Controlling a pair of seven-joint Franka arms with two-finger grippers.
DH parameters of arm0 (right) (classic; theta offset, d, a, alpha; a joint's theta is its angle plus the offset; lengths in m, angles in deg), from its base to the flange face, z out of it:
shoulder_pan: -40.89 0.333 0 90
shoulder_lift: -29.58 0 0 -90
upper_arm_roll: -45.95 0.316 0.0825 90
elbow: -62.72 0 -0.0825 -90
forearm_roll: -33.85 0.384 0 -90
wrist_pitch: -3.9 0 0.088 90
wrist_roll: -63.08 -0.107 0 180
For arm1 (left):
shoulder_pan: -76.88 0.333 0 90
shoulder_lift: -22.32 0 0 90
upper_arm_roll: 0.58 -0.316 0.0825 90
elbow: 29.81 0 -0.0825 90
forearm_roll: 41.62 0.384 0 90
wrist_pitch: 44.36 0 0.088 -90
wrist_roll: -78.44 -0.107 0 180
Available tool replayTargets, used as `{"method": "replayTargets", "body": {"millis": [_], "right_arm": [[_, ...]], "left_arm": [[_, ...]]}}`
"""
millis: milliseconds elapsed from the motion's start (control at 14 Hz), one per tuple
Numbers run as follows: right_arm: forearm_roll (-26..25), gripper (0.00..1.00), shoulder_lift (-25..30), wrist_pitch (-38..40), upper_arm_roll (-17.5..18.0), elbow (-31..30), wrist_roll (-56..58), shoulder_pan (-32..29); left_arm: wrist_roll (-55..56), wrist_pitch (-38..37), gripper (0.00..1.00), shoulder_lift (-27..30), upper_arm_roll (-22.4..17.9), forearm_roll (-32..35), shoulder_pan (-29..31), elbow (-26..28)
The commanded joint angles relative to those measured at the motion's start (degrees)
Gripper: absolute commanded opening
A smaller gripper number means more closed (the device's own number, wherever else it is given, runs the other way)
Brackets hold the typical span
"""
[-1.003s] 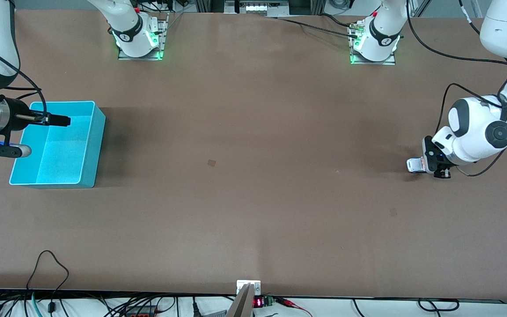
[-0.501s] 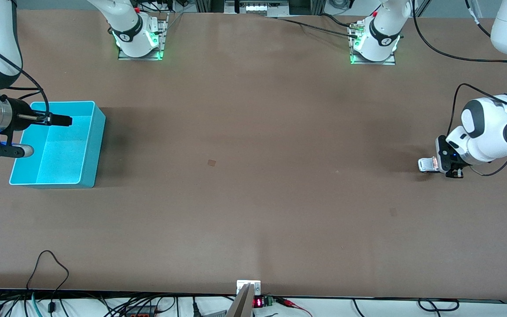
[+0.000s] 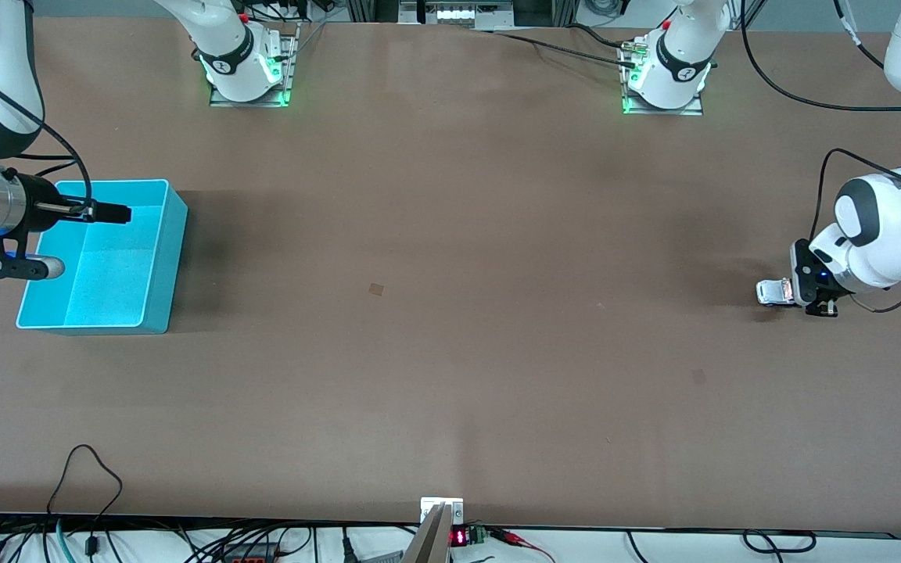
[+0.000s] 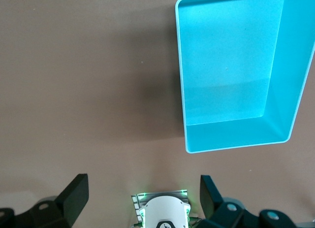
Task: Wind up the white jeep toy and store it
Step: 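Open the left gripper and release the jeep onto the table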
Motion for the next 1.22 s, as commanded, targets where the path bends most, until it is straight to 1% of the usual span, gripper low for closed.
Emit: {"method": "replayTargets", "body": {"millis": [0,72,143,215,430,645,860,1003,1146], "right_arm": [[0.9,1.0,0.99,0.4,-0.06,-0.89,-0.65,0.19],[0.81,1.0,0.99,0.4,0.03,-0.89,-0.65,0.27],[0.81,1.0,0.99,0.4,0.03,-0.89,-0.65,0.27],[0.9,1.0,0.99,0.4,-0.06,-0.89,-0.65,0.27],[0.81,1.0,0.99,0.49,-0.06,-0.89,-0.65,0.27],[0.81,1.0,0.99,0.58,0.03,-0.89,-0.65,0.27],[0.9,1.0,0.99,0.58,0.03,-0.89,-0.65,0.27],[0.81,1.0,0.99,0.58,0.03,-0.89,-0.65,0.27],[0.9,1.0,0.99,0.58,0.03,-0.89,-0.65,0.36]], "left_arm": [[-2.36,2.32,0.3,-7.14,0.42,1.52,1.64,-1.42],[-2.36,2.23,0.48,-6.52,0.42,1.52,1.64,-1.42],[-2.36,1.36,0.79,-5.3,0.95,1.26,1.81,-1.51],[-2.45,-0.82,1.0,-3.81,2.87,1.17,2.51,-1.86],[-2.36,-11.54,1.0,-0.55,5.42,0.99,2.78,-6.59],[-2.36,-17.97,1.0,2.44,6.49,0.9,2.69,-8.89],[-2.36,-19.56,1.0,5.25,6.84,0.9,2.34,-8.98],[-2.19,-20.01,1.0,7.45,8.76,0.64,2.34,-8.98],[-2.19,-20.09,1.0,9.21,9.3,0.46,1.47,-8.98]]}}
